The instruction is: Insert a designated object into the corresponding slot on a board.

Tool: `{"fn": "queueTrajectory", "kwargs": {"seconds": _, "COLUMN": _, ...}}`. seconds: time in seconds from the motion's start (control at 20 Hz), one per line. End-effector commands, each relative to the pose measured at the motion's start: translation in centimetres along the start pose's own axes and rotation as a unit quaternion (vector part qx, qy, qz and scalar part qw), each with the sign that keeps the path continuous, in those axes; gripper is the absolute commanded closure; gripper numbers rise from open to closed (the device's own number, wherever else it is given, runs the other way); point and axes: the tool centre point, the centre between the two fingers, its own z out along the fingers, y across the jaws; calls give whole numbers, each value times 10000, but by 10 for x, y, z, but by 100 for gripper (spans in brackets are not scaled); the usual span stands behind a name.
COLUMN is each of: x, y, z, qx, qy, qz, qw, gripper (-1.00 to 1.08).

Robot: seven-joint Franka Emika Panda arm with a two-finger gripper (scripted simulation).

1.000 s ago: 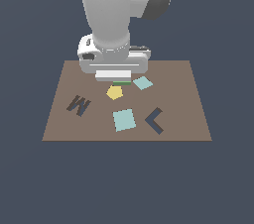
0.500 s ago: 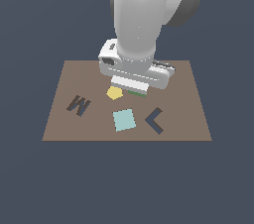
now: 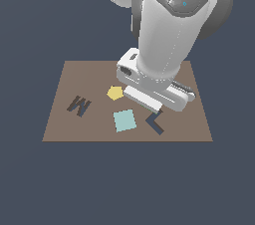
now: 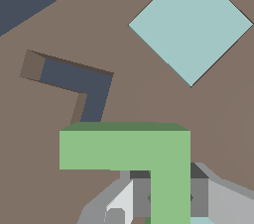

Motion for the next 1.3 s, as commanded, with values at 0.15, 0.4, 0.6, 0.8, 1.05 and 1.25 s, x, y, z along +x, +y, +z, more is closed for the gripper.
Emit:
{"fn": "queueTrajectory", "kwargs": {"seconds": 0.15, "x": 13, "y": -23, "z": -1, "qx": -1, "qy": 1, "qz": 592, "qw": 9982, "gripper": 108}}
{"fn": "queueTrajectory", "kwargs": {"seconds": 0.4, "x": 24, "y": -37, "z": -1, "qx": -2, "qy": 1, "qz": 969, "qw": 9953, "gripper": 108}}
{"fn": "queueTrajectory", "kwargs": {"seconds": 0.6, "x": 31, "y": -44, "z": -1, "qx": -3, "qy": 0, "qz": 1171, "qw": 9931, "gripper": 108}}
{"fn": "queueTrajectory", "kwargs": {"seconds": 0.8, "x": 34, "y": -47, "z": -1, "qx": -3, "qy": 0, "qz": 1285, "qw": 9917, "gripper": 108}}
{"fn": "queueTrajectory", "kwargs": {"seconds": 1.05, "x": 36, "y": -48, "z": -1, "qx": -3, "qy": 0, "qz": 1306, "qw": 9914, "gripper": 108}}
{"fn": "queueTrajectory", "kwargs": {"seconds": 1.25, "x": 35, "y": -47, "z": -1, "qx": -4, "qy": -1, "qz": 1291, "qw": 9916, "gripper": 108}}
